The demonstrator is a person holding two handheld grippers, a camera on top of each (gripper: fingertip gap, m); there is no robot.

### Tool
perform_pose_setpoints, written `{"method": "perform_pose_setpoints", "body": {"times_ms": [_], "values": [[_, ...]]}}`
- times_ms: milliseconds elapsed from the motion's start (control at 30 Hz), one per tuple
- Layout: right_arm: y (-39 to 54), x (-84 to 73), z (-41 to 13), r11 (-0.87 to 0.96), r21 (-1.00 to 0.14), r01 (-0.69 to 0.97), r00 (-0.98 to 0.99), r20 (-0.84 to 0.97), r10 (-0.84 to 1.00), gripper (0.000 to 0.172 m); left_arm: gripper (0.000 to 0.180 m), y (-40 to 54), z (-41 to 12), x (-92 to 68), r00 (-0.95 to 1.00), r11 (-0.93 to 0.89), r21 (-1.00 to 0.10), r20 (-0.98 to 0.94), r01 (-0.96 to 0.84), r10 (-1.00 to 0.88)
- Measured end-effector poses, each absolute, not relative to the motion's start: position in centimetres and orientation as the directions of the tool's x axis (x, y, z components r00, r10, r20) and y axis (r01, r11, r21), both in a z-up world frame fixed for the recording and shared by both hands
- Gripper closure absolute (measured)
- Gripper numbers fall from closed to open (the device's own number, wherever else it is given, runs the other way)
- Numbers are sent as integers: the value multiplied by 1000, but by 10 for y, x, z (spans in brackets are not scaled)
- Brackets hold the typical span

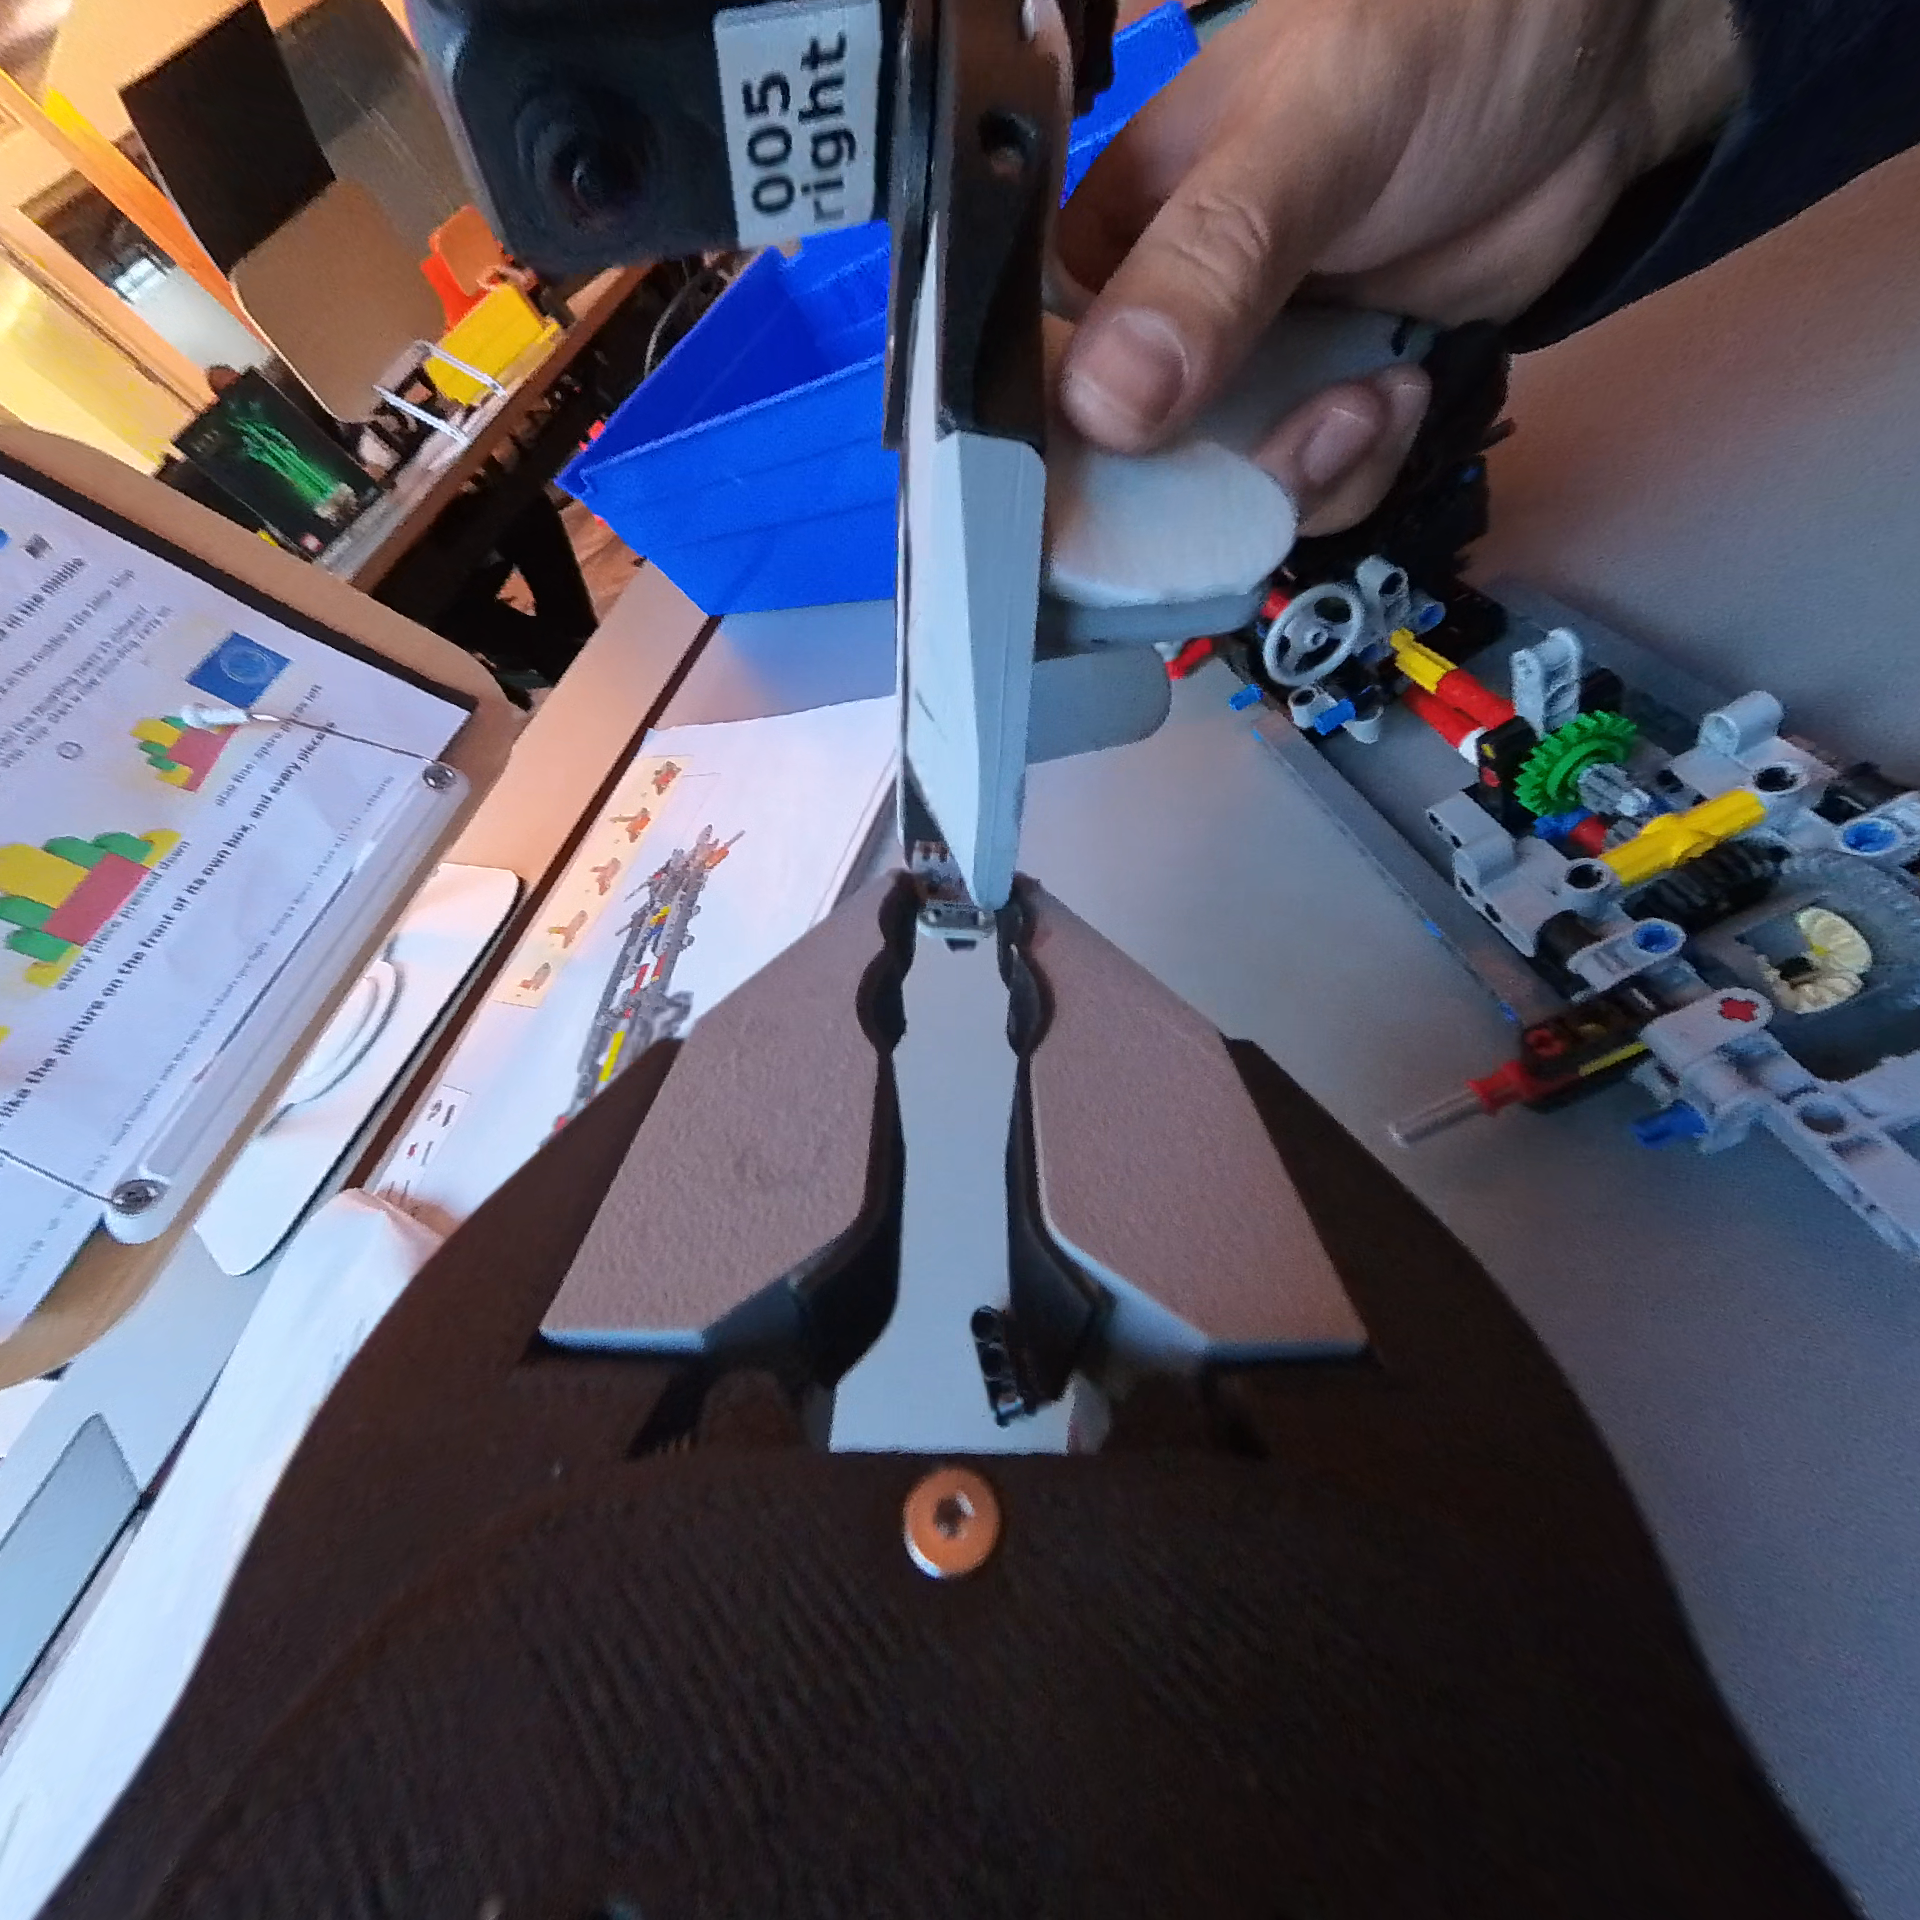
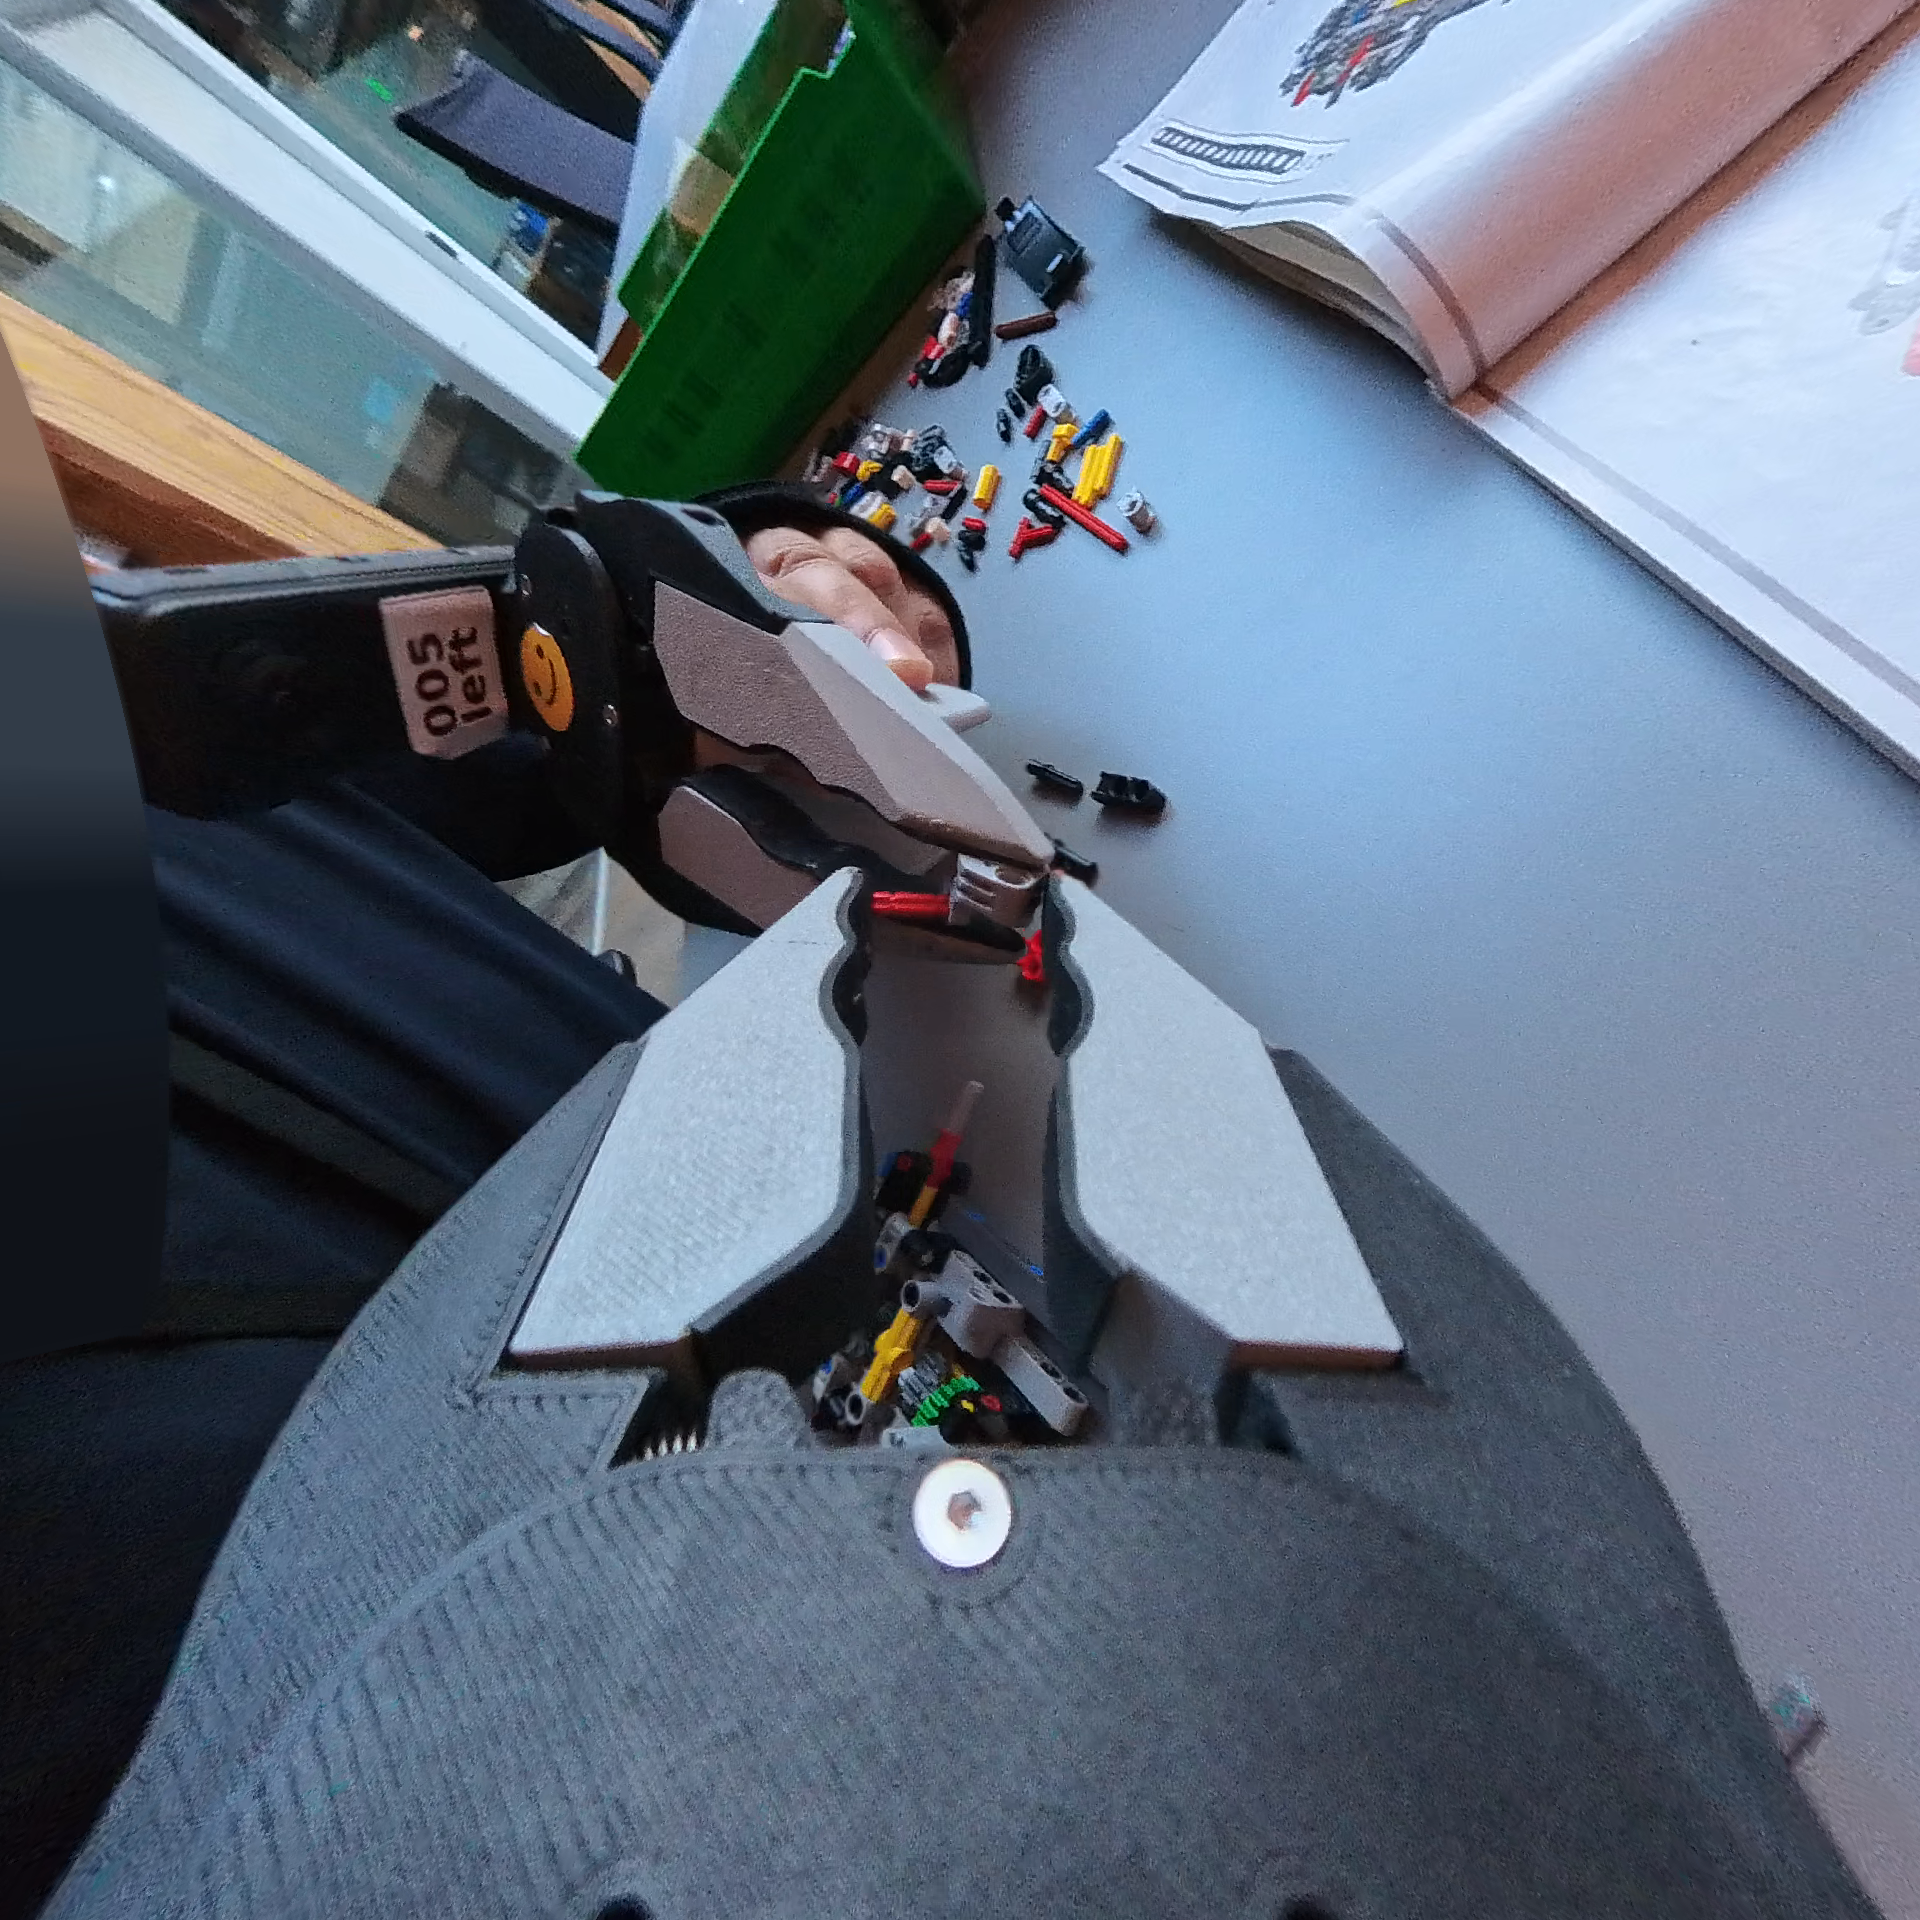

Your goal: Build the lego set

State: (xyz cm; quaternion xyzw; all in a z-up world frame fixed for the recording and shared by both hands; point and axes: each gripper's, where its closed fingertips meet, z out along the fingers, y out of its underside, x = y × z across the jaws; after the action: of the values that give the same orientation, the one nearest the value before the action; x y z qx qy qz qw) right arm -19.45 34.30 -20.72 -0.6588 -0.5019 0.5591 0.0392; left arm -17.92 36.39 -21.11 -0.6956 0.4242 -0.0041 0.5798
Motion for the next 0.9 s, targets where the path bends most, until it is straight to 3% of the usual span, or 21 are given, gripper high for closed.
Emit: {"method": "perform_pose_setpoints", "body": {"times_ms": [567,600,667,867,900], "values": [[338,-197,-198,-406,-699,588,-202,-613,764,143,167,363,-199,-181,641,73,-782,-557,-619,-528],[340,-196,-200,-389,-701,598,-206,-604,770,158,167,361,-198,-179,635,90,-780,-564,-619,-528],[340,-195,-201,-392,-696,601,-209,-610,764,158,167,361,-198,-178,628,97,-765,-588,-637,-510],[343,-196,-190,-456,-676,579,-227,-671,706,156,166,363,-189,-178,674,105,-847,-483,-520,-559],[343,-195,-189,-444,-678,586,-237,-667,707,150,166,363,-191,-177,675,92,-858,-460,-506,-577]]}}
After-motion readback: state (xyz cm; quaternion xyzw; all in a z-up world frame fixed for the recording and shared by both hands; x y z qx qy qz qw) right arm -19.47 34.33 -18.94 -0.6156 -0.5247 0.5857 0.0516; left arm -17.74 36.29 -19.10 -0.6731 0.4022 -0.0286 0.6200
